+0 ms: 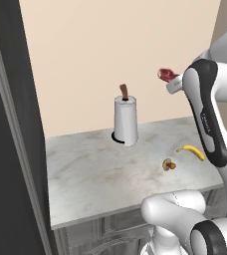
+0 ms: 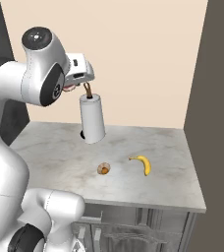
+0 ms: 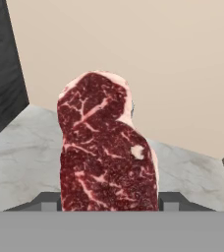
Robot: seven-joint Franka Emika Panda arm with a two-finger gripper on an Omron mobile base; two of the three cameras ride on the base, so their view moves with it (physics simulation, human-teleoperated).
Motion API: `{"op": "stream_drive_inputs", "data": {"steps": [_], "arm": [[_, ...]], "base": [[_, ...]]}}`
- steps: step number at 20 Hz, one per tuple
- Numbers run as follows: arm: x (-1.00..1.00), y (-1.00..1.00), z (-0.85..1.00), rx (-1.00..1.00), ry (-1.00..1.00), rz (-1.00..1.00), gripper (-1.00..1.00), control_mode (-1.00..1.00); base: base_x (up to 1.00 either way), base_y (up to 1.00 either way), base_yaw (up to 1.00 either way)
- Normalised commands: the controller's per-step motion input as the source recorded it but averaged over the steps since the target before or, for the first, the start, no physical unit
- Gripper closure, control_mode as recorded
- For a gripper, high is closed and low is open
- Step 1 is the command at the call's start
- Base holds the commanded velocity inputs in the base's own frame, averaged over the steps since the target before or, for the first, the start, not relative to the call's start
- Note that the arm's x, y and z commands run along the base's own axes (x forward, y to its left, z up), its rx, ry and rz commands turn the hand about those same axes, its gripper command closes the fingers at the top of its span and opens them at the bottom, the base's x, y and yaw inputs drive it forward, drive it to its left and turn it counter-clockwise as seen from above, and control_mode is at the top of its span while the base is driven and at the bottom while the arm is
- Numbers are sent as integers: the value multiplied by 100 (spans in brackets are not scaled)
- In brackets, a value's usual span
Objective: Open the fridge, remove the banana, mushroom, and steak, and place them on any counter.
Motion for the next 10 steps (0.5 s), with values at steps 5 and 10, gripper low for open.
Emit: {"op": "stream_drive_inputs", "data": {"steps": [5, 10], "arm": [[0, 0, 0, 0, 0, 0, 100, 100], [0, 0, 0, 0, 0, 0, 100, 100]], "base": [[57, -4, 0], [46, -1, 0]]}}
